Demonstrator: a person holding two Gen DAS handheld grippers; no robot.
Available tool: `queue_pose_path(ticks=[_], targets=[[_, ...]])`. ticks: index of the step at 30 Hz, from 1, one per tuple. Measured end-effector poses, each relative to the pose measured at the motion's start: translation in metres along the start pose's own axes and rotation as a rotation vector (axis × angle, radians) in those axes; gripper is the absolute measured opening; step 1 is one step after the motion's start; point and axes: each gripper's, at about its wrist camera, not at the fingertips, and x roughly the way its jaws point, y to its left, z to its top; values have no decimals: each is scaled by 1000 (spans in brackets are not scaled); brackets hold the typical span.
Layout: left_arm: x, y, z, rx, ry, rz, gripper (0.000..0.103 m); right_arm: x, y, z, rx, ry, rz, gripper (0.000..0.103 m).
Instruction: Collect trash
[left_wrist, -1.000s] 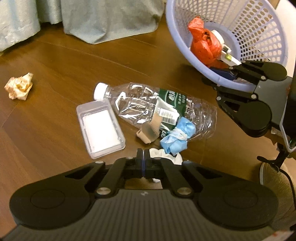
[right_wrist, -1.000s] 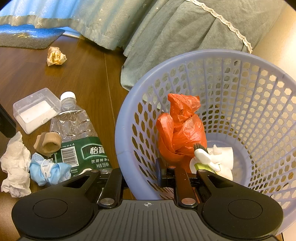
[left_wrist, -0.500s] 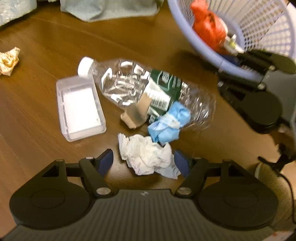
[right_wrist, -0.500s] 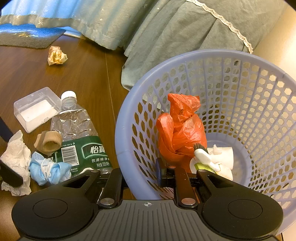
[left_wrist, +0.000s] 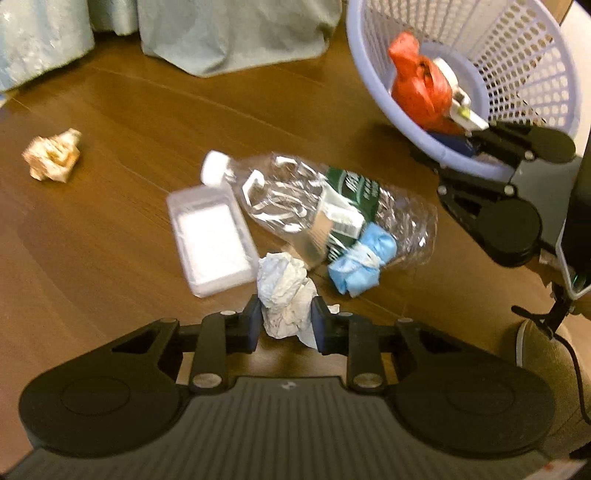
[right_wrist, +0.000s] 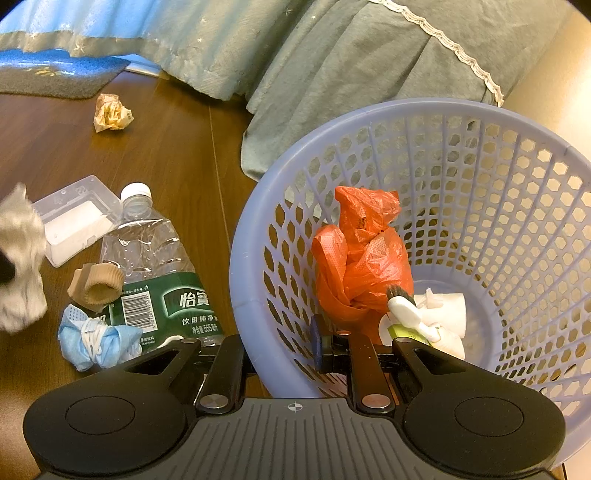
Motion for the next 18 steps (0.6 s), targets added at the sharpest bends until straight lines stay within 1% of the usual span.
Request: queue_pose_path(ticks=[5, 15, 18], targets=[[-11, 10, 9, -14, -23, 26, 23, 0, 0, 0, -1, 1, 0, 14], [-22, 10, 24, -12, -65, 26, 23, 1, -1, 0, -5, 0, 1, 14], [-28, 10, 30, -18, -94, 29, 23, 1, -1, 0, -5, 0, 0, 14]])
